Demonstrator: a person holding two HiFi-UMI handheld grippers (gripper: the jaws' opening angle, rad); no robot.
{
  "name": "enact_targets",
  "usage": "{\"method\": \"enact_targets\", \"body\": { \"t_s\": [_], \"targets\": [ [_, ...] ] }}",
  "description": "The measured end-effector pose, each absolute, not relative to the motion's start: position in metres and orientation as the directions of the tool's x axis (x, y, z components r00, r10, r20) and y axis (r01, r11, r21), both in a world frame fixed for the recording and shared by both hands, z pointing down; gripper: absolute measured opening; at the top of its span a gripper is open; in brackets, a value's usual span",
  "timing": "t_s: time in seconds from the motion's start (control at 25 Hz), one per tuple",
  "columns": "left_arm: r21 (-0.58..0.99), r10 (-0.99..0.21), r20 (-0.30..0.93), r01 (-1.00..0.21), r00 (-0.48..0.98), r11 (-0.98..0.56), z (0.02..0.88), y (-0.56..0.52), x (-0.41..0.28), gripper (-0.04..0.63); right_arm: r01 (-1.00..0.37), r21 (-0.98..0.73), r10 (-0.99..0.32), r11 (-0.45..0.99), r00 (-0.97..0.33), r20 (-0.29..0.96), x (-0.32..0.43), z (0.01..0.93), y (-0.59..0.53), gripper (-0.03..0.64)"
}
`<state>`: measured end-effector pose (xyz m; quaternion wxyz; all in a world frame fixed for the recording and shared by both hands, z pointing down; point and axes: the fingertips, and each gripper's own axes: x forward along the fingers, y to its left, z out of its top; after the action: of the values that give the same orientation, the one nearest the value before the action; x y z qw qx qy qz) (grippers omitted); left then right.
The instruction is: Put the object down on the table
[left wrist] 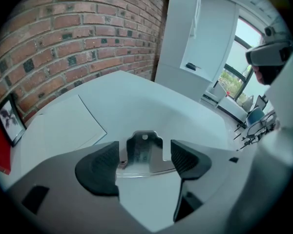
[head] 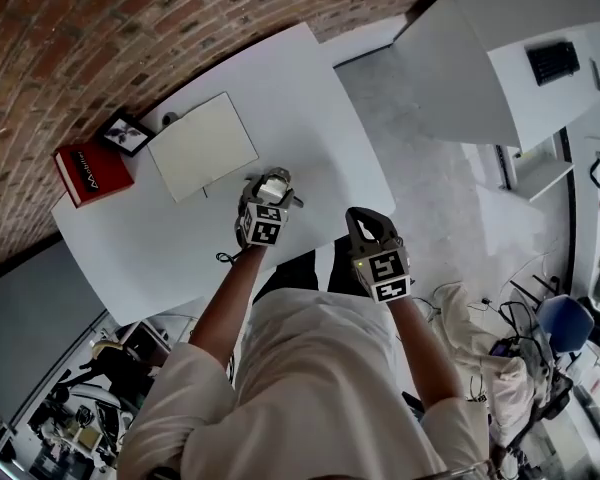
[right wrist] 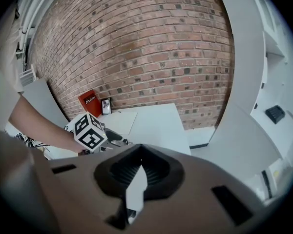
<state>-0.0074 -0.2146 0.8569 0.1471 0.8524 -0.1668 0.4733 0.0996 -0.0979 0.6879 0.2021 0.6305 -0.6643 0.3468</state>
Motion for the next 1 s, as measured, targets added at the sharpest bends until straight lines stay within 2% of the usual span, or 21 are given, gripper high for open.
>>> {"method": "enact_targets", "body": {
  "t_s": [0.36,1.0],
  "targets": [
    [0.135,-0.207,0.759,-0.46,0.618,-0.878,0.774,-0.218,-0.02,0.317,-0.986,-0.168,-0.726,0.001,-0.116,0.678,0.089,0.652,-0.103,0.003],
    [0.152,-0.444,0.541,-0.602,0.715,-0.784,0.596,-0.223,-0.081,0.214,-0.975,-0.155,-0.827,0.161,-0.219,0.517,0.084,0.534,-0.136,0.003]
  ]
}}
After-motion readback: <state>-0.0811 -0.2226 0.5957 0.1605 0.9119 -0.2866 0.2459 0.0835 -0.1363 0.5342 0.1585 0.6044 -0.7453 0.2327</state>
